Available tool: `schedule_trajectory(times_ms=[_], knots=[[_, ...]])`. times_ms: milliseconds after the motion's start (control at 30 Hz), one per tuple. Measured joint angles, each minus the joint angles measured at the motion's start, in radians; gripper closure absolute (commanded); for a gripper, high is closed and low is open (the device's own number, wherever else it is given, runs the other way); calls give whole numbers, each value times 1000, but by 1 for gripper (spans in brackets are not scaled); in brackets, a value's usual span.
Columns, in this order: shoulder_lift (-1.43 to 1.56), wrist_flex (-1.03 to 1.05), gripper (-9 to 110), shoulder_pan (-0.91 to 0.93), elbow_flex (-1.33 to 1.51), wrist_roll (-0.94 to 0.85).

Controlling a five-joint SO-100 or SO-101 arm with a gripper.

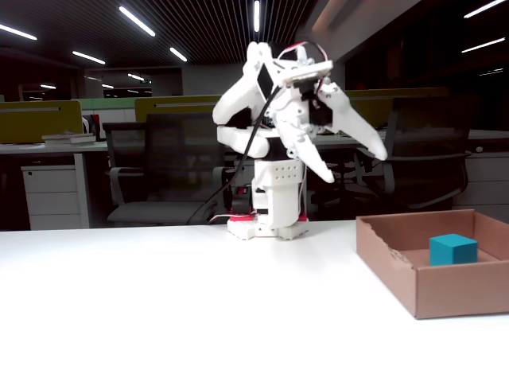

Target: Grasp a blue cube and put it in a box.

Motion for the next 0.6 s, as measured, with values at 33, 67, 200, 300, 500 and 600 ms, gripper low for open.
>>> schedule_trajectory(times_ms=[33, 67, 200, 300, 500, 600], knots=[[28, -2, 72, -5, 17, 0], [41, -2, 72, -8, 32, 0], [110, -2, 72, -25, 121, 0], [130, 0, 72, -26, 132, 0], [172, 5, 73, -48, 192, 0], [169, 5, 73, -64, 210, 0]])
